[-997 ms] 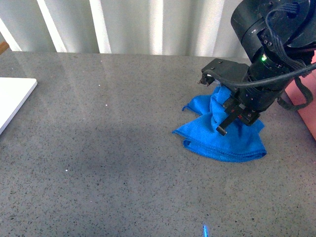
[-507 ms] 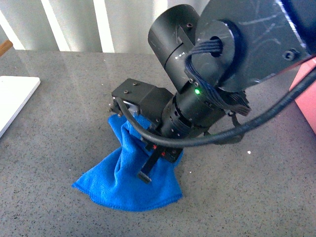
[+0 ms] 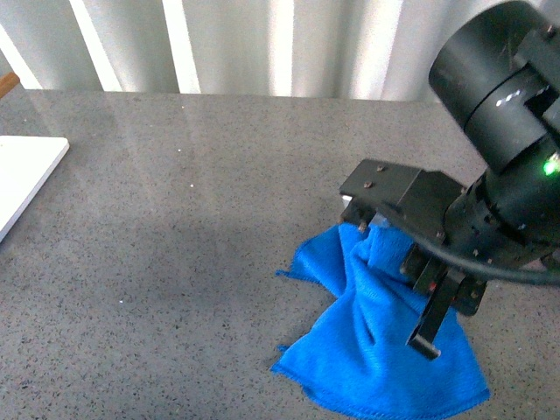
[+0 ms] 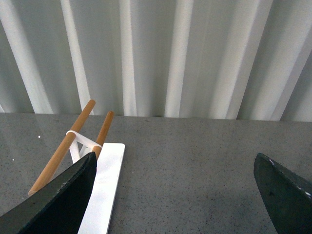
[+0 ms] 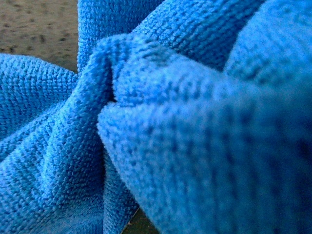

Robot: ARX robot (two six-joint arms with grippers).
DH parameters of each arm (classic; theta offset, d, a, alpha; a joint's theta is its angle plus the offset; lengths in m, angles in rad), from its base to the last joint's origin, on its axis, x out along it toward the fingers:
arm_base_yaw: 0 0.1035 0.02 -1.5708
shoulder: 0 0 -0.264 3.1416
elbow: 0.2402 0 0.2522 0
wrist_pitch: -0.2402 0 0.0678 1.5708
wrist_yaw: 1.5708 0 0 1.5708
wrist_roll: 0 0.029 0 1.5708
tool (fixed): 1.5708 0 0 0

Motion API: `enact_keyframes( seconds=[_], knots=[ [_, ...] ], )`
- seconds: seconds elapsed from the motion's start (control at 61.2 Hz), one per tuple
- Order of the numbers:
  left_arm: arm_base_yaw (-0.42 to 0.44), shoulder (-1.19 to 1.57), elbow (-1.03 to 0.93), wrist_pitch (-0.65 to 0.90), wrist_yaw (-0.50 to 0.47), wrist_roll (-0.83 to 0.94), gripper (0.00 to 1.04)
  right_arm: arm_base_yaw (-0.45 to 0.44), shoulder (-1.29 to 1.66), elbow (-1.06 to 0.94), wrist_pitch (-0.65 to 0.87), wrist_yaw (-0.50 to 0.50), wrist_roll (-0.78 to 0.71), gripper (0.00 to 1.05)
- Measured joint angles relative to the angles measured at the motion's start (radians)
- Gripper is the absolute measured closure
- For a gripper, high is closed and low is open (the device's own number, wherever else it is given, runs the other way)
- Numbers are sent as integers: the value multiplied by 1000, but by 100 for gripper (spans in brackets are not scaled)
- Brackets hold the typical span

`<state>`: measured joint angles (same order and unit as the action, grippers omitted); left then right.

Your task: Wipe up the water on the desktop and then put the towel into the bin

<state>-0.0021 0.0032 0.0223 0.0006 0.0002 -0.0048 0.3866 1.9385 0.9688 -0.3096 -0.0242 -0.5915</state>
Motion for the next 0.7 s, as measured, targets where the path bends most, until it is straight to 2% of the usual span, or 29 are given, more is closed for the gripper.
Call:
enact_keyframes(
  seconds=[0.131, 0.343, 0.474, 0.556, 0.703],
  knots=[
    [0, 0, 0, 0, 0, 0, 7, 4, -59, 105, -64, 43, -7, 101],
    [0, 0, 0, 0, 0, 0, 7, 22, -137, 363, -164, 32, 36, 101],
    [0, 0, 0, 0, 0, 0, 7, 18, -161, 521, -228, 83, 79, 101],
    [0, 0, 0, 0, 0, 0, 7, 0, -168, 613, -266, 159, 121, 101],
    [0, 0, 0, 0, 0, 0, 7, -64, -169, 767, -394, 389, 262, 101]
  ],
)
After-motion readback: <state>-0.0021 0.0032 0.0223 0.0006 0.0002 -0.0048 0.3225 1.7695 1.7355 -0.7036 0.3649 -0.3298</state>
